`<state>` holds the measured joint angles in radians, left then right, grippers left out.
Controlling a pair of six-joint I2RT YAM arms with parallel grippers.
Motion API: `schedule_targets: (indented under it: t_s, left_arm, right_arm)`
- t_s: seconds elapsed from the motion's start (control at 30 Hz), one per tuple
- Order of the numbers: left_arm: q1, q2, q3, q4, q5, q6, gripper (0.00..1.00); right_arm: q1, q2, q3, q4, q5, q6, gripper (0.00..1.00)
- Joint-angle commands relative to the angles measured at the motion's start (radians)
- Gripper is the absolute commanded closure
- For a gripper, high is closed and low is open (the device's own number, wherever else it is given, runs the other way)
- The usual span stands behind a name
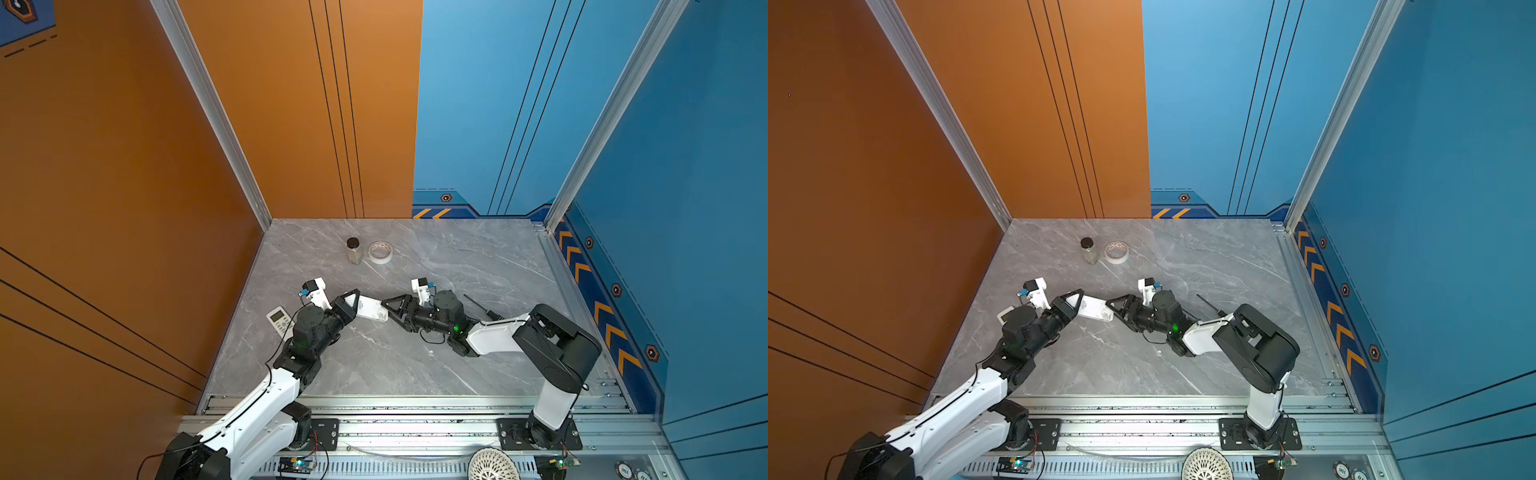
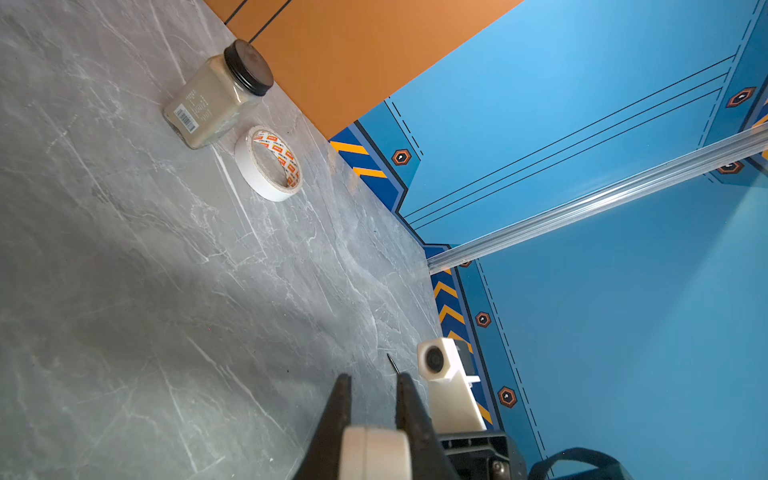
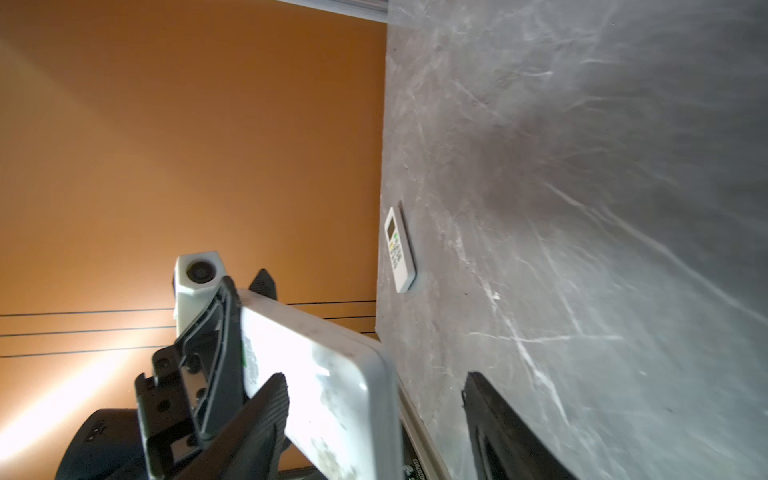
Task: Unload the batteries from the remote control
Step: 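Hold the remote with the right gripper and slide the cover off with the left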
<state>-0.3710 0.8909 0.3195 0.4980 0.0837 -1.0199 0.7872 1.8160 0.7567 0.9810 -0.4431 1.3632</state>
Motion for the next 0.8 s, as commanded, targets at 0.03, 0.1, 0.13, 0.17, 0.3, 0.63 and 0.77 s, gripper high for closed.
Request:
schedule_targets:
  t_s: [0.03,0.1,0.13,0.17,0.3,0.63,0.77]
  left_arm:
    - [0.009,0.001,-0.003,0.043,0.016,0.023,1.0]
    - [0.013,-0.012,-0.009,0.039,-0.004,0.021,1.0]
    - [0.015,-0.015,-0.006,0.035,-0.005,0.023,1.0]
    - [0.018,-0.018,-0.001,0.028,-0.005,0.024,1.0]
    - [0.024,-0.029,0.009,-0.004,-0.017,0.035,1.0]
    - [0.026,-0.015,0.023,-0.001,0.002,0.03,1.0]
    - [0.024,-0.013,0.021,-0.001,-0.001,0.03,1.0]
  right_arm:
    - [0.018,0.046,0.047,0.075,-0.017,0.033,0.42]
    - [0.02,0.045,0.04,0.066,-0.014,0.025,0.43]
    - [0.022,0.041,0.03,0.058,-0.013,0.017,0.43]
    - [0.023,0.034,0.019,0.052,-0.01,0.012,0.43]
    - [0.024,0.009,-0.009,0.025,-0.01,-0.007,0.44]
    - [0.035,-0.012,-0.014,-0.01,-0.014,-0.03,0.51]
    - [0.042,-0.013,-0.007,-0.018,-0.022,-0.035,0.59]
